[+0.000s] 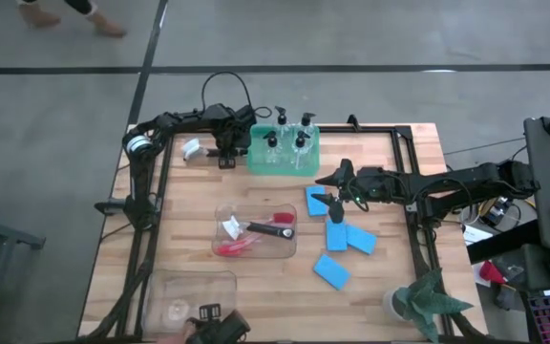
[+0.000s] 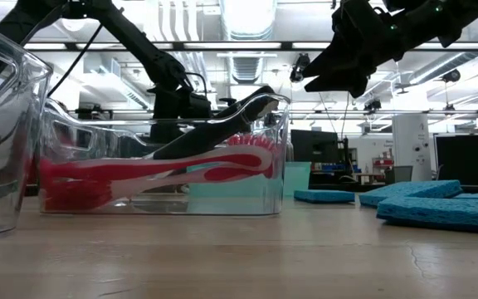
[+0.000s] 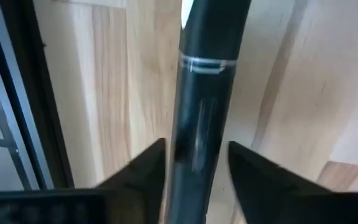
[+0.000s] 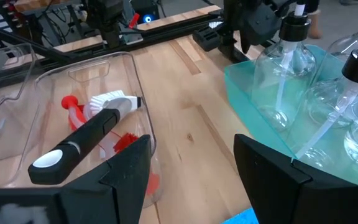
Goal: Pick & Place Kitchen Sink Supplies
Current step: Put the black dish brush into the top transparent bin
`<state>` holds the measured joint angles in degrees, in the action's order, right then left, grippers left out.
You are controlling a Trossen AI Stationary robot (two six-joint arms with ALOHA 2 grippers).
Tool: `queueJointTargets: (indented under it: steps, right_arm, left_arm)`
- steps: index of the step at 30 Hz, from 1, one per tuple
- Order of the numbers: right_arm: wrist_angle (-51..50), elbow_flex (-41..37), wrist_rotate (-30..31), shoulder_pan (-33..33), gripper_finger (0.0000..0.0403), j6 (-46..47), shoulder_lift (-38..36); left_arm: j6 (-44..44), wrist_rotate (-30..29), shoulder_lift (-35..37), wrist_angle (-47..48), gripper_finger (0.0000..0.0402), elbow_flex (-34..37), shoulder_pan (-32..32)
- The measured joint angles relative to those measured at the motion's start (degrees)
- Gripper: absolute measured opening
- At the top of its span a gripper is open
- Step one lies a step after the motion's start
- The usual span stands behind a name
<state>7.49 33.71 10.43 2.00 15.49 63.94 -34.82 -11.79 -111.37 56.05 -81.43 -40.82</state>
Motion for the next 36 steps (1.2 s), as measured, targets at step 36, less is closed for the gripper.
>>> queueJointTargets:
  steps: [36]
  right_arm:
    - [1.0, -0.5, 0.0, 0.0, 0.0224, -0.5, 0.0]
  left_arm:
    - [-0.7, 2.8, 0.1, -2.7, 0.0242, 1.6, 0.4]
